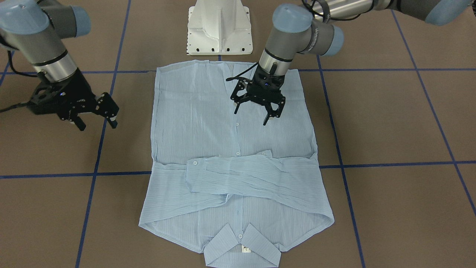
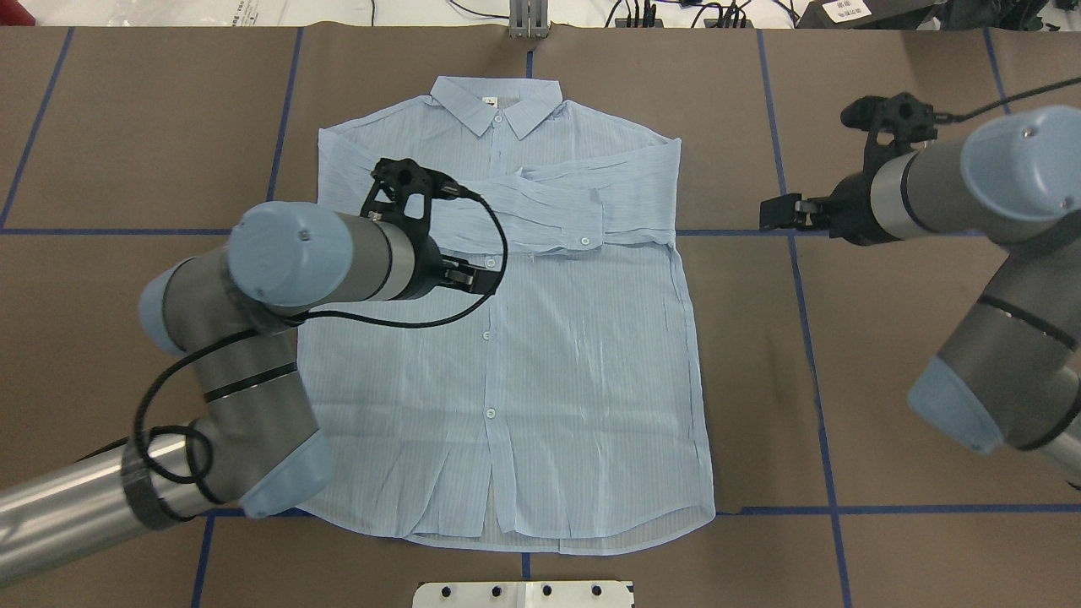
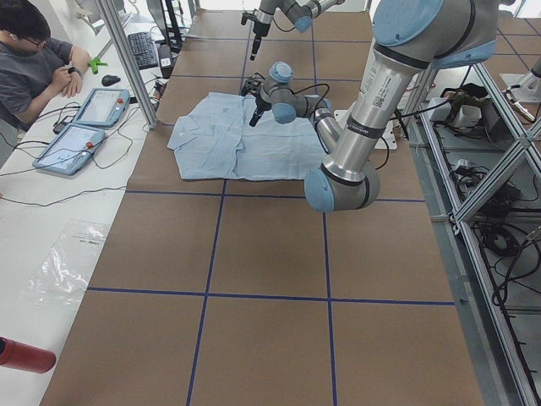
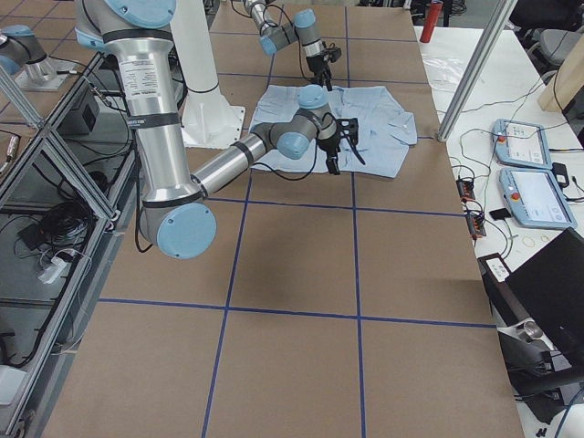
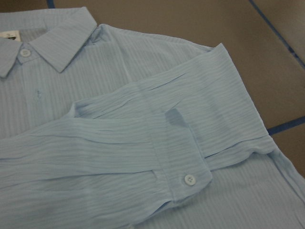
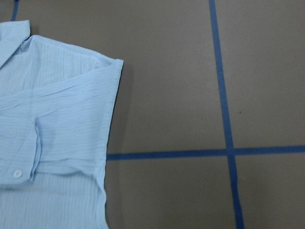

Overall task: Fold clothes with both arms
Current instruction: 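Move the left and right grippers down to the shirt hem corners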

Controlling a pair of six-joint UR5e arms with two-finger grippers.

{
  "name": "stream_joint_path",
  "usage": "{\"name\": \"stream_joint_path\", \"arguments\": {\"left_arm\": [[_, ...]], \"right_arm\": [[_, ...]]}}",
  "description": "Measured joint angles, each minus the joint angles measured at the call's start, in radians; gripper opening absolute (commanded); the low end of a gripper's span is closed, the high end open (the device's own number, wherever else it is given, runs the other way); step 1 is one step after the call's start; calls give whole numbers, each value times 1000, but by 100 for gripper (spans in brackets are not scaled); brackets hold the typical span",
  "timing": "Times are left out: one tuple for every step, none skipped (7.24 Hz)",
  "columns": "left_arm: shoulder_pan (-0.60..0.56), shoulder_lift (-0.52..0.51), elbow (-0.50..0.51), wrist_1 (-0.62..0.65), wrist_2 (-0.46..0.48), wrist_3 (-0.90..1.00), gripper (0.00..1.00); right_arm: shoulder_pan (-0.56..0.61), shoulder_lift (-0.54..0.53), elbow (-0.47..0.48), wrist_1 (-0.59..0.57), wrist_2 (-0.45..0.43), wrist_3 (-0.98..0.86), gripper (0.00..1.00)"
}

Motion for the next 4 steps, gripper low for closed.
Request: {"name": "stream_joint_path", "arguments": {"left_arm": [[14,119,-104,-1,1,-58,100],[52,226,-184,-11,8,-161,100],[129,324,-248,-19,41,-278,100],[222,396,-290,-22,96,-383,100]], "right_arm": [[-122,-70,85,-1,-95,99,100],[-253,-116,138,-2,-212,184,100],[-368,-138,166,-3,-318,248,100],[-448,-146,181,-4,-392,291,100]]}}
